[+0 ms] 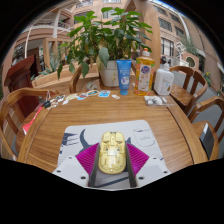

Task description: Arrange mouse

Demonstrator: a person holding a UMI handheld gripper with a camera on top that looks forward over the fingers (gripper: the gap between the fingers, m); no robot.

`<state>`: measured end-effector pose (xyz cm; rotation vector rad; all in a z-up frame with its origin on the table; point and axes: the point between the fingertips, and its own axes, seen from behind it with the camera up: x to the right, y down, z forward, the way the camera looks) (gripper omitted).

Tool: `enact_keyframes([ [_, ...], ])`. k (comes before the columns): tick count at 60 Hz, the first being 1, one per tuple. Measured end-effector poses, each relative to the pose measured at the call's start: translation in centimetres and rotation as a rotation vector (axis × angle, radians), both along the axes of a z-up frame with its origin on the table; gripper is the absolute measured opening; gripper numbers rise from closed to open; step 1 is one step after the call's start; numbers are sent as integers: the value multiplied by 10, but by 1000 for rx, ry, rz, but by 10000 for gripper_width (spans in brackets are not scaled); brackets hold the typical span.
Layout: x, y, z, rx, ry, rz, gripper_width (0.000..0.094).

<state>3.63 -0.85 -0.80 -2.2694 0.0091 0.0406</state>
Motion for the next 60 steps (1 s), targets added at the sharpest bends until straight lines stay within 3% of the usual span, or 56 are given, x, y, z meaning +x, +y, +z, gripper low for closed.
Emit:
enact_keyframes([
  [5, 0, -4, -2, -15, 13, -4, 538],
  [10, 3, -11, 10, -3, -4, -6, 815],
  [12, 6, -12, 21, 12, -16, -8, 873],
  [39, 8, -155, 176, 204, -80, -11, 857],
  [60, 6, -266, 212, 237, -108, -8, 854],
])
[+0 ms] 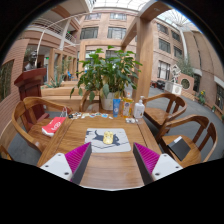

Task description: Arrange mouse

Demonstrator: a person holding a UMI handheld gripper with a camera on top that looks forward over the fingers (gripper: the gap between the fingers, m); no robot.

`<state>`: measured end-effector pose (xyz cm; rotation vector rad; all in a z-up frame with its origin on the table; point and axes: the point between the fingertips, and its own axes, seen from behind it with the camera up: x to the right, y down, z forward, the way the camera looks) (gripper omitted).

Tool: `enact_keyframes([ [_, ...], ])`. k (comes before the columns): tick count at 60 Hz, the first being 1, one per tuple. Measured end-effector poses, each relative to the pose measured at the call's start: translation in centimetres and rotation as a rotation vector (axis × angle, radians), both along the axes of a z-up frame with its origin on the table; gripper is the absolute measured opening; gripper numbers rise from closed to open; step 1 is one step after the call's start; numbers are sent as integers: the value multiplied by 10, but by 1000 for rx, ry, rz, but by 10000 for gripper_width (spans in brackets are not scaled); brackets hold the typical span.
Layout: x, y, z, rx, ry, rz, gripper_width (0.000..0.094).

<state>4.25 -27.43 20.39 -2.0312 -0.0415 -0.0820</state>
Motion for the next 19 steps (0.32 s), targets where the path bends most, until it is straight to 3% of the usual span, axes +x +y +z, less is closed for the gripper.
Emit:
enact_keyframes([
  [13, -6, -30, 3, -1, 1, 28, 853],
  [19, -1, -33, 8, 15, -16, 6, 855],
])
